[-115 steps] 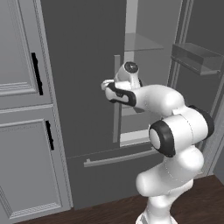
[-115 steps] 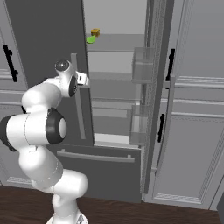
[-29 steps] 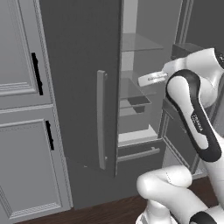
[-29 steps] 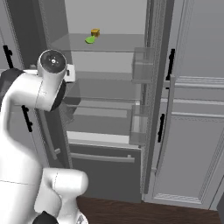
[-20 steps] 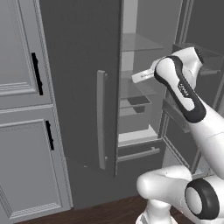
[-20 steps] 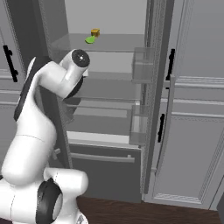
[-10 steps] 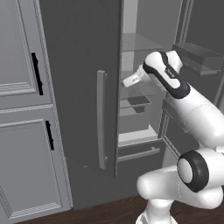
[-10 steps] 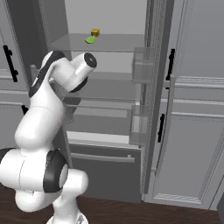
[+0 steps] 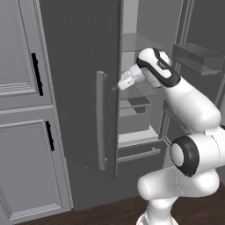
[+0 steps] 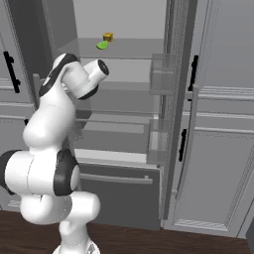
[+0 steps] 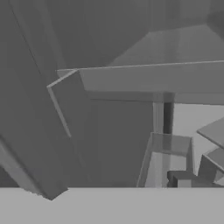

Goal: Grab a lemon wedge from the fridge and one ice cube from the ice bowl, and put them in the glass of lemonade.

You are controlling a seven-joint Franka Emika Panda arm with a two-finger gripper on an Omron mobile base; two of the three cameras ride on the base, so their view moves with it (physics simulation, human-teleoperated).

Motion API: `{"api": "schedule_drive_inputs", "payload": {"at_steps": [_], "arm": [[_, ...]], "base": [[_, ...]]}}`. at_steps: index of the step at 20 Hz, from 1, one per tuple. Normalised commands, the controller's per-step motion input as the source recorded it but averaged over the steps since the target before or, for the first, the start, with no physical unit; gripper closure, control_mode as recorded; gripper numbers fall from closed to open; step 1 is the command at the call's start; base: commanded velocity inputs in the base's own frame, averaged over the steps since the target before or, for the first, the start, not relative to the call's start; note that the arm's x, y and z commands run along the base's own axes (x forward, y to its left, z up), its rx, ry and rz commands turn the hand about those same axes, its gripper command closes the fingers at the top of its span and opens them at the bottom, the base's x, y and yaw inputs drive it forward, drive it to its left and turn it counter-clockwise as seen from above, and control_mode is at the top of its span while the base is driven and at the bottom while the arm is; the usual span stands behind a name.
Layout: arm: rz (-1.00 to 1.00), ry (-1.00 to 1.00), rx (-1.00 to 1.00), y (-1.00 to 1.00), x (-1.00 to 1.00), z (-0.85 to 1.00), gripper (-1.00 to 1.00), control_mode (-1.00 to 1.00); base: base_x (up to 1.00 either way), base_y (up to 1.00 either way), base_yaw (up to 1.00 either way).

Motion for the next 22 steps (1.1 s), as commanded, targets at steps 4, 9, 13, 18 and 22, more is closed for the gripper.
{"api": "schedule_drive_inputs", "payload": {"at_steps": [4, 9, 13, 18, 22], "arm": [[0.18, 0.06, 0.00, 0.93, -0.23, 0.00, -1.00, -1.00], [0.18, 0.01, 0.00, 0.99, -0.43, 0.00, -1.00, -1.00], [0.11, -0.03, -0.03, 1.00, -0.55, 0.00, -1.00, -1.00], [0.07, -0.11, -0.02, 1.00, -0.80, 0.00, -1.00, -1.00], [0.00, -0.28, 0.00, 0.69, -1.00, 0.03, -1.00, -1.00]], "base": [[0.00, 0.00, 0.00], [0.00, 0.00, 0.00], [0.00, 0.00, 0.00], [0.00, 0.00, 0.00], [0.00, 0.00, 0.00]]}}
